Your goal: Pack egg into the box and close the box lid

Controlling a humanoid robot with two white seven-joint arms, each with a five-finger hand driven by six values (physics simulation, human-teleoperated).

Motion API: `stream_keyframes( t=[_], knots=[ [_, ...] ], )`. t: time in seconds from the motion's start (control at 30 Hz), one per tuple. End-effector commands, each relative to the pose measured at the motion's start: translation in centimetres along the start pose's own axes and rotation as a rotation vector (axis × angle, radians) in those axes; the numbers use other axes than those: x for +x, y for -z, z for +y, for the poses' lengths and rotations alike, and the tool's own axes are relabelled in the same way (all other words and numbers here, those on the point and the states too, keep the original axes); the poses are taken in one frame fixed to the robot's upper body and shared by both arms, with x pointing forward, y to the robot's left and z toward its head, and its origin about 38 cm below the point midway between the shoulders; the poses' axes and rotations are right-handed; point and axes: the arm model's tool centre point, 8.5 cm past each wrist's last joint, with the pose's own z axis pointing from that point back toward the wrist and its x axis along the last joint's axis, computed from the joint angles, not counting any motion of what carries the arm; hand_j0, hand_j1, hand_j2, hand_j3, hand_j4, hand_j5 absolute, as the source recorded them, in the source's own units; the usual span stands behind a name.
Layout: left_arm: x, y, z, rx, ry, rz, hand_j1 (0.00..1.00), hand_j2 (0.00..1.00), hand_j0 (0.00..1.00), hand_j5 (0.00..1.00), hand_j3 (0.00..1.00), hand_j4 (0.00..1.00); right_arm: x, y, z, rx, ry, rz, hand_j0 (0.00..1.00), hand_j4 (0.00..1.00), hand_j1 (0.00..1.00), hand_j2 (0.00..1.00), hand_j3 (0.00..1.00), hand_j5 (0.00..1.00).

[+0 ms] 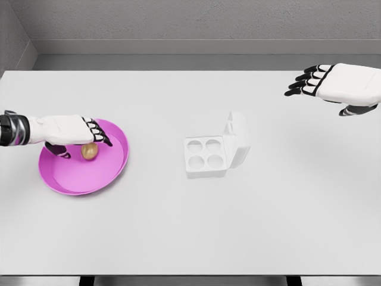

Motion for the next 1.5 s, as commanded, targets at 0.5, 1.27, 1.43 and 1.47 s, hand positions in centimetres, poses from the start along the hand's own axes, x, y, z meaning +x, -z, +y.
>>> stream_keyframes(
  t=[0.5, 1.27, 1.43, 1.47],
  knots=[
    [0.12, 0.23, -0.20, -0.010, 0.006, 0.000, 0.76, 0.76, 0.76, 0.76, 0.76, 0.76, -0.17, -0.11, -0.04, -0.001, 0.002, 0.007, 1.00, 1.00, 1.00, 1.00, 1.00, 1.00],
    [0.19, 0.36, -0.46, -0.020, 0.014, 0.002, 0.47, 0.47, 0.47, 0.47, 0.47, 0.47, -0.15, 0.01, -0.48, -0.010, -0.006, 0.006, 1.00, 1.00, 1.00, 1.00, 1.00, 1.00],
    [0.16, 0.30, -0.49, -0.021, 0.014, 0.003, 0.35, 0.35, 0.35, 0.35, 0.35, 0.35, -0.15, 0.01, -0.48, -0.010, -0.006, 0.006, 1.00, 1.00, 1.00, 1.00, 1.00, 1.00],
    [0.16, 0.30, -0.48, -0.020, 0.013, 0.002, 0.33, 0.33, 0.33, 0.33, 0.33, 0.33, -0.15, 0.01, -0.48, -0.010, -0.006, 0.006, 1.00, 1.00, 1.00, 1.00, 1.00, 1.00]
  ],
)
